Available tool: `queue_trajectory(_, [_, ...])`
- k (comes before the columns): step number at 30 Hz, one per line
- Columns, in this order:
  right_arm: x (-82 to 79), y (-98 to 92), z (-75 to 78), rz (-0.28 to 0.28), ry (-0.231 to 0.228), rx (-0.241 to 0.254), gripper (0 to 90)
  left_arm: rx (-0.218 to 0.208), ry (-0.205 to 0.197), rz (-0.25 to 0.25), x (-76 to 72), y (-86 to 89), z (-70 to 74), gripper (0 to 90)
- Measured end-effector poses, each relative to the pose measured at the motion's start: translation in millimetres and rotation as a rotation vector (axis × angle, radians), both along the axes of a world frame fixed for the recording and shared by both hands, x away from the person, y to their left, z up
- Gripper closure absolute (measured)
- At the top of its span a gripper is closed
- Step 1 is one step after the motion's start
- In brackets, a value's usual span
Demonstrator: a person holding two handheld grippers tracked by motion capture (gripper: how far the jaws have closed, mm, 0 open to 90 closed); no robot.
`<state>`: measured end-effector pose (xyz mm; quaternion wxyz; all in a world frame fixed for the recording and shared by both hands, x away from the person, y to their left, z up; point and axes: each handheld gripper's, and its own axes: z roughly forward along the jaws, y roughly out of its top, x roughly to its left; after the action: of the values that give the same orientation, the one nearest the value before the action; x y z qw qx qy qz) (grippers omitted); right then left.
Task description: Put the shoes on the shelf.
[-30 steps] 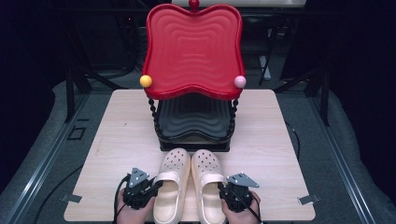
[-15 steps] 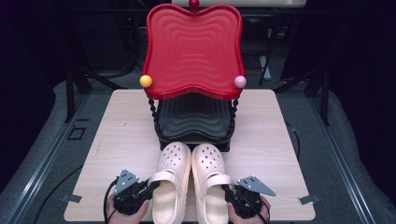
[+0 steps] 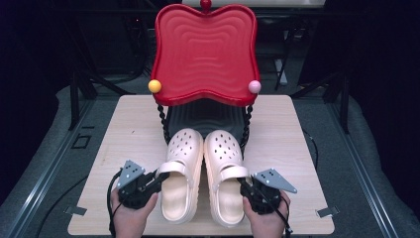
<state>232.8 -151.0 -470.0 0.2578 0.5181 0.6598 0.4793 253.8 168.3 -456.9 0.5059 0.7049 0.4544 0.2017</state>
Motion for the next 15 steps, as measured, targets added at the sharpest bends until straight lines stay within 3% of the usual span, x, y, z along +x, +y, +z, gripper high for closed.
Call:
queue_trajectory(1, [0.0,0.0,0.0,0.0,0.0,0.0,78.1,0.0,0.0,0.0,0.0,0.0,0.0,79.6])
queue_trajectory(2, [12.9,0.5,4.8,-0.009,-0.018,-0.011,78.0,0.008,-0.021,0.002,10.9,-3.6,4.7,79.5])
queue_trajectory(7, [41.0,3.9,10.0,-0.031,-0.032,-0.033,78.1,0.023,-0.042,0.021,30.4,-8.8,8.1,79.5])
queue_trajectory(8, [48.8,5.4,9.6,-0.042,-0.038,-0.035,78.1,0.02,-0.051,0.03,41.3,-10.2,6.5,79.5])
queue_trajectory(9, [48.8,5.4,9.6,-0.042,-0.038,-0.035,78.1,0.02,-0.051,0.03,41.3,-10.2,6.5,79.5])
queue_trajectory(10, [59.9,7.0,9.4,-0.047,-0.036,-0.045,78.1,0.01,-0.049,0.033,48.3,-11.2,4.7,79.5])
queue_trajectory(15, [81.3,15.4,9.3,-0.073,-0.048,-0.065,77.8,0.001,-0.057,0.051,75.4,-17.8,-0.9,79.5])
